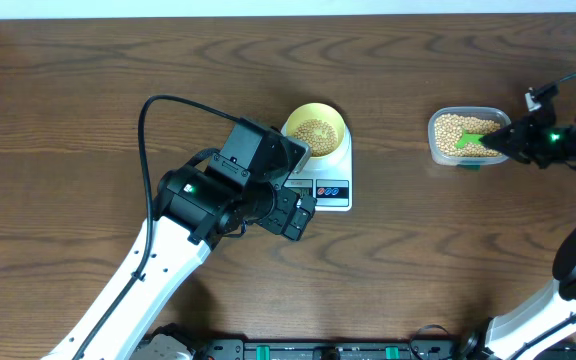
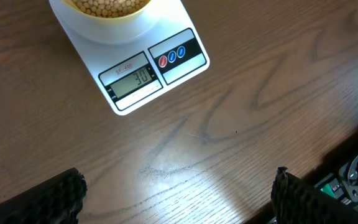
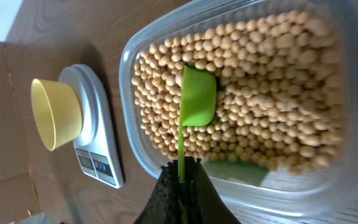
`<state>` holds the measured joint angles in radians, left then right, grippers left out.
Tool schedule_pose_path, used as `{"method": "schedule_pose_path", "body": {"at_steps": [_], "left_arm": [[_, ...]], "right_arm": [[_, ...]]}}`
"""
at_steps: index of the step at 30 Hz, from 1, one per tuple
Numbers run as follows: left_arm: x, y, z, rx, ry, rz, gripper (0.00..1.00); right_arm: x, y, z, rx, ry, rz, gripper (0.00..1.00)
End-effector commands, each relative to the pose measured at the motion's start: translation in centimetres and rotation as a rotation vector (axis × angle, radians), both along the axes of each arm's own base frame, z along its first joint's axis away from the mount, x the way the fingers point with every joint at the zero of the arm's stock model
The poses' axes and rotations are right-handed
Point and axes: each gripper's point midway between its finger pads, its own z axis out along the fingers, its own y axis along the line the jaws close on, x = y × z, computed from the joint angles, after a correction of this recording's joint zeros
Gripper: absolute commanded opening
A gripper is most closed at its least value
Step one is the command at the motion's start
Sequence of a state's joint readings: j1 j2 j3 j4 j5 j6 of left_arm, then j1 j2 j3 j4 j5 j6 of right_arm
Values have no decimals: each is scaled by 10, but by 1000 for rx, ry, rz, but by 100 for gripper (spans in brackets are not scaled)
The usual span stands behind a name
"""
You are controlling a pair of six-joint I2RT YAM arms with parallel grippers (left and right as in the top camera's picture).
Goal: Scoop item into bowl and weigh 50g on scale
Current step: 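Scoop soybeans with the green scoop in the tub using the right gripper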
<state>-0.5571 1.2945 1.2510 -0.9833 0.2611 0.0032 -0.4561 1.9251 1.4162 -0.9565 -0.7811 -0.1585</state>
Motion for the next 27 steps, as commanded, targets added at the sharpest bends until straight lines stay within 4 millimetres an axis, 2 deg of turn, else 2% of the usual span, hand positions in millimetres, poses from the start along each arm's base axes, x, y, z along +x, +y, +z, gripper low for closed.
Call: {"method": "schedule_pose_path", "body": {"at_steps": [1,16,27], "left_arm": [[0,0,0,-7,4,1,98],[0,0,0,-7,4,1,98],[0,0,0,-7,4,1,98]], "right_arm": [[-2,-5,-1,57,-25,-3,1],[-2,-14,6,102,-77,-14,1],[2,-14,27,217,-163,-27,1]]}}
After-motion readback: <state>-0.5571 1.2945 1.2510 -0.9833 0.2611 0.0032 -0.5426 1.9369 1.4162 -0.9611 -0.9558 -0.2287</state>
